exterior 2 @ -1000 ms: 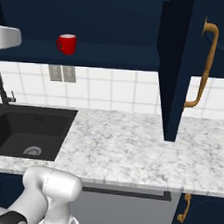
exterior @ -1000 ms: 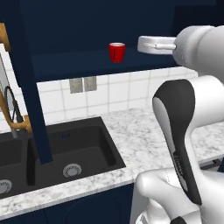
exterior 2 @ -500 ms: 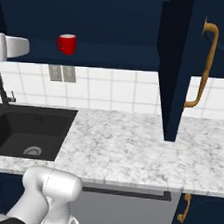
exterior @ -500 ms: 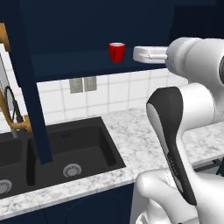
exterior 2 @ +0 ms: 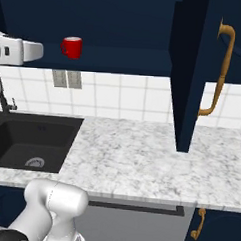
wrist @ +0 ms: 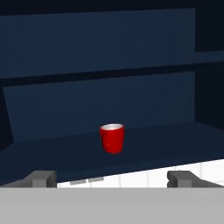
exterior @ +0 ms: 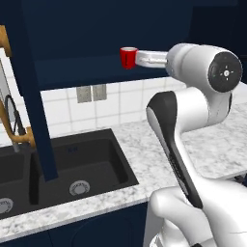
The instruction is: Gather all objects into one cabinet and sort the glasses and bowls to opposite sides.
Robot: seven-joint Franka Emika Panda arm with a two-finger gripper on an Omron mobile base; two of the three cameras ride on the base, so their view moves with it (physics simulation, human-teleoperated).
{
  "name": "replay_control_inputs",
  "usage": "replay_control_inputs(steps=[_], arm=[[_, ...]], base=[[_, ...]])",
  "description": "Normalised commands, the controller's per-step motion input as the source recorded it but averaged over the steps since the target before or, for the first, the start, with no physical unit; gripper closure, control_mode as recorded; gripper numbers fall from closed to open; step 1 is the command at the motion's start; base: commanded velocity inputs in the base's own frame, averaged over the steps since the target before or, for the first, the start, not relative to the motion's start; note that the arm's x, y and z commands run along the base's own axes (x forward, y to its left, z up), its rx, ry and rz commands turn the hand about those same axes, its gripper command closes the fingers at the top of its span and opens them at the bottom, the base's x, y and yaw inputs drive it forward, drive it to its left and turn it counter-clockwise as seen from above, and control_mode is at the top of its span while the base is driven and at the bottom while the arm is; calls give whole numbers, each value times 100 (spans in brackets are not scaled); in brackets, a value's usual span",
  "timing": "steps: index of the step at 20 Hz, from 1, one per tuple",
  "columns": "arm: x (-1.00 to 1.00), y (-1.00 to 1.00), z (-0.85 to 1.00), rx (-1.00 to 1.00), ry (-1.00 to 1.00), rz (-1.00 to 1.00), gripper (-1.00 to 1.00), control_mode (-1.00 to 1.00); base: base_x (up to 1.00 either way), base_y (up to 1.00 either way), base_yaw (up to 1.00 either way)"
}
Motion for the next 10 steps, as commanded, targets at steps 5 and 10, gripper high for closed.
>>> replay_control_inputs(steps=[5, 10], arm=[[52, 10, -26, 1, 0, 0, -100, -100], [63, 6, -1, 6, 0, 0, -100, -100]], base=[[0, 0, 0], [0, 0, 0]])
